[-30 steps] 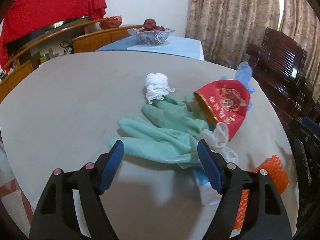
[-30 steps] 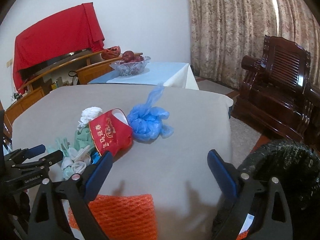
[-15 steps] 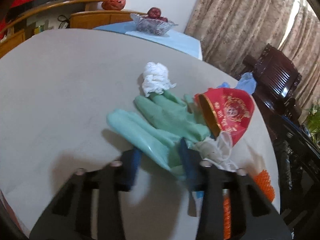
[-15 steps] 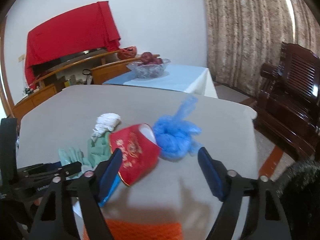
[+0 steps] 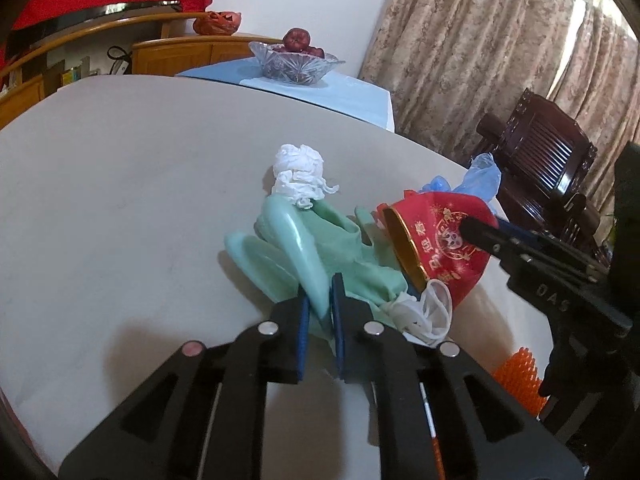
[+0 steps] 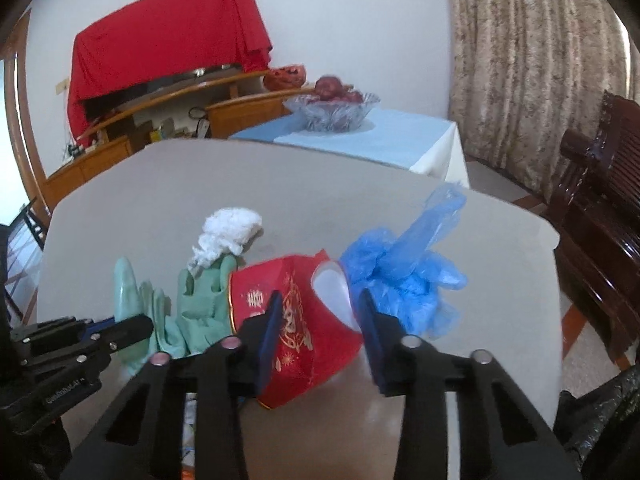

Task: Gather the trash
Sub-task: 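Grasp the red printed paper cup with the right tool while the left tool grasps the green rubber glove, then lift the cup and glove over the black bin and open both tools, then bring both open tools back to the table and grasp the orange foam net with the right tool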

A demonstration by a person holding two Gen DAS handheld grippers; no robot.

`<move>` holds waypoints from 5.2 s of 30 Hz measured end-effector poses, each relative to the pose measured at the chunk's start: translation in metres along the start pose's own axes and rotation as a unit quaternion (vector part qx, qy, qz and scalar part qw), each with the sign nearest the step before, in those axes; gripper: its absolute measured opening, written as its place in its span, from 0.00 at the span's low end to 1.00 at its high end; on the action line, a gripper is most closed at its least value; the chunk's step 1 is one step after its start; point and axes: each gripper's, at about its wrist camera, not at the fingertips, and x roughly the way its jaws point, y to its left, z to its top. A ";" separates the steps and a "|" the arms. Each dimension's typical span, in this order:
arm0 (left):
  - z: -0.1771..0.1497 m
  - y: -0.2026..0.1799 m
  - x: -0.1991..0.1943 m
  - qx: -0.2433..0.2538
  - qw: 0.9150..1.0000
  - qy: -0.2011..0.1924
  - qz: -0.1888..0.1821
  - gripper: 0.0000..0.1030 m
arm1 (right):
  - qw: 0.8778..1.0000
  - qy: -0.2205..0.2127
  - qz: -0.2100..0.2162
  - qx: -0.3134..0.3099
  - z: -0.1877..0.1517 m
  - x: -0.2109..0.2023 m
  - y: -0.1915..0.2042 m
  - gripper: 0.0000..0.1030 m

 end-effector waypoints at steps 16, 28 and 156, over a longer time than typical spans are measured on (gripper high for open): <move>0.010 -0.018 -0.026 0.026 0.999 -0.034 0.004 0.03 | 0.999 -0.034 0.016 0.016 0.001 -0.053 -0.008 0.17; 0.024 -0.058 -0.084 0.054 0.994 -0.084 -0.037 0.03 | 0.997 -0.073 0.009 0.040 0.008 -0.118 -0.031 0.17; -0.033 -0.023 -0.063 0.072 0.994 -0.036 0.078 0.82 | 0.996 0.076 0.006 0.039 -0.099 -0.060 0.011 0.31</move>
